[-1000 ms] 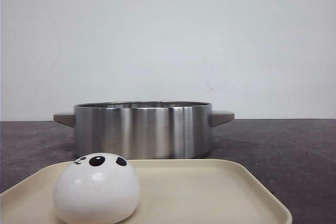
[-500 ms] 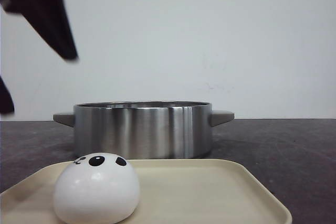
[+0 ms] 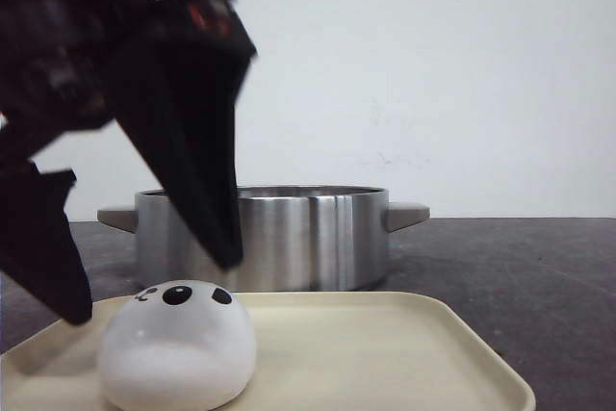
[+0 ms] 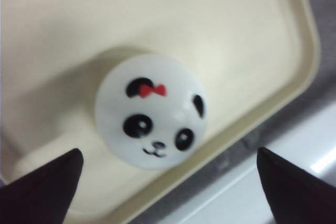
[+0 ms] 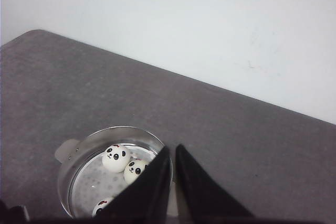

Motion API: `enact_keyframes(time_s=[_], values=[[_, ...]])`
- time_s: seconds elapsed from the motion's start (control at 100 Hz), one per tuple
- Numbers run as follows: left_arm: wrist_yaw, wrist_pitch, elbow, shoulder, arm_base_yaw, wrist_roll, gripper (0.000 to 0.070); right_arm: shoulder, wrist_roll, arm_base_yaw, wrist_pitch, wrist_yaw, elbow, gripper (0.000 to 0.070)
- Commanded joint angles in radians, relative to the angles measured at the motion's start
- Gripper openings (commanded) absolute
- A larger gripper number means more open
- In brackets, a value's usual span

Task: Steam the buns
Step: 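Lower the left gripper onto the last panda bun on the tray and close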

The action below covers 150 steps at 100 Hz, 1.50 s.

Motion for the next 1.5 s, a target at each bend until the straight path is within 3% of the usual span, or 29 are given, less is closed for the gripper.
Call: enact_keyframes(time_s=[0.0, 0.03, 0.07, 0.11, 0.18, 0.2, 0.66, 0.75, 0.81, 0.89, 0.94, 1.17, 1.46, 1.49], values=[[-0.014, -0.001, 0.013, 0.039, -0.010, -0.002, 0.0622, 0.011, 0.011, 0.011, 0.008, 0.004, 0.018, 0.0011], [-0.015, -0.004, 0.013, 0.053, -0.010, 0.000, 0.0606, 0.011, 0.011, 0.011, 0.006, 0.004, 0.018, 0.0012], [-0.014, -0.007, 0.013, 0.069, -0.010, 0.007, 0.0524, 0.011, 0.011, 0.011, 0.003, 0.004, 0.018, 0.0012], [-0.014, -0.007, 0.013, 0.082, -0.010, 0.025, 0.0373, 0.011, 0.011, 0.011, 0.000, 0.004, 0.018, 0.0012], [-0.014, -0.005, 0.013, 0.092, -0.010, 0.060, 0.0001, 0.011, 0.011, 0.011, -0.006, 0.004, 0.018, 0.0012], [-0.017, -0.003, 0.013, 0.092, -0.010, 0.063, 0.0000, 0.011, 0.011, 0.011, -0.008, 0.004, 0.018, 0.0012], [-0.017, 0.014, 0.019, 0.011, -0.009, 0.061, 0.0011, 0.011, 0.012, 0.011, -0.029, 0.000, 0.018, 0.0012], [-0.018, 0.018, 0.019, 0.011, -0.009, 0.060, 0.0053, 0.011, 0.012, 0.011, -0.026, -0.003, 0.018, 0.0012], [-0.022, 0.024, 0.019, 0.011, -0.009, 0.044, 0.0204, 0.011, 0.013, 0.011, -0.026, -0.003, 0.018, 0.0012], [-0.037, 0.032, 0.019, 0.011, -0.009, 0.026, 0.0547, 0.011, 0.013, 0.011, -0.026, -0.003, 0.018, 0.0012], [-0.053, 0.040, 0.019, 0.011, -0.009, 0.024, 0.0700, 0.011, 0.016, 0.011, -0.026, -0.003, 0.018, 0.0012], [-0.159, 0.152, 0.019, 0.025, -0.006, 0.023, 0.0700, 0.011, 0.031, 0.022, -0.027, -0.004, 0.018, 0.0012], [-0.161, 0.179, 0.019, 0.120, 0.019, 0.002, 0.0700, 0.011, 0.037, 0.039, -0.028, -0.004, 0.018, 0.0012], [-0.161, 0.176, 0.019, 0.127, 0.019, 0.006, 0.0633, 0.011, 0.038, 0.041, -0.028, -0.004, 0.018, 0.0012]])
